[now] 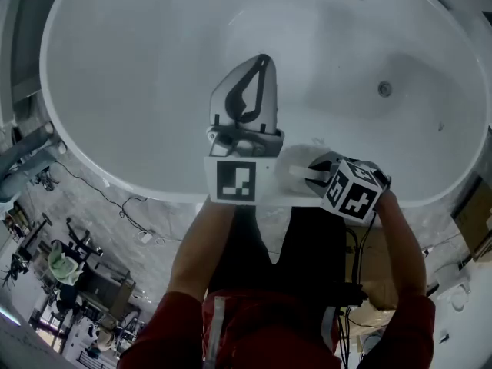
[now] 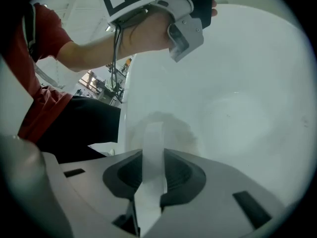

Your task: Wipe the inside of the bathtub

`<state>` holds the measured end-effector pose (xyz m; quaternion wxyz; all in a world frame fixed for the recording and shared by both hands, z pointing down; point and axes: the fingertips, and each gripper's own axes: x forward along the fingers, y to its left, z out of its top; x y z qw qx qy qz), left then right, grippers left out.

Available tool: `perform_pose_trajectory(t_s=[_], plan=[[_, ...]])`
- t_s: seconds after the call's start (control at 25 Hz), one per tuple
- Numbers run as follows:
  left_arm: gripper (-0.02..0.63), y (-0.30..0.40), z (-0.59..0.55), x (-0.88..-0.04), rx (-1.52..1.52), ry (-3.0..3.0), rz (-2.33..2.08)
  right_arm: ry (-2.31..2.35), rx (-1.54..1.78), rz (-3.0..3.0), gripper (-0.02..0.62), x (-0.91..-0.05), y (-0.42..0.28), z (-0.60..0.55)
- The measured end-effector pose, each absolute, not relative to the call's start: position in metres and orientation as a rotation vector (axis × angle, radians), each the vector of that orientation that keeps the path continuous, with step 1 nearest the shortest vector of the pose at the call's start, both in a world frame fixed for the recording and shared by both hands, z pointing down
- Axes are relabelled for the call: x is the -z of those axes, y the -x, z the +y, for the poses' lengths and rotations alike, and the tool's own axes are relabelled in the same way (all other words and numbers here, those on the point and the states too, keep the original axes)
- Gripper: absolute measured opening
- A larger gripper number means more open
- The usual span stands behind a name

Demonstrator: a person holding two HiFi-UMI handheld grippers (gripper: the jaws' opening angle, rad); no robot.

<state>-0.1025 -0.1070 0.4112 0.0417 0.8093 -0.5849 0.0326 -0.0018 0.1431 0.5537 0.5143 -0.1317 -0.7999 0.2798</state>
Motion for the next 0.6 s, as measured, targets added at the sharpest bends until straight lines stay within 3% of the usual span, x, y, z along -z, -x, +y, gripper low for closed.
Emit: perform_pose_trajectory(t_s=[0.6], plan=[[0.015, 0.081, -0.098, -0.441, -0.129, -2.437, -1.797, 0.253, -0.667, -1.853, 0.091, -0.653, -0.015, 0.137]])
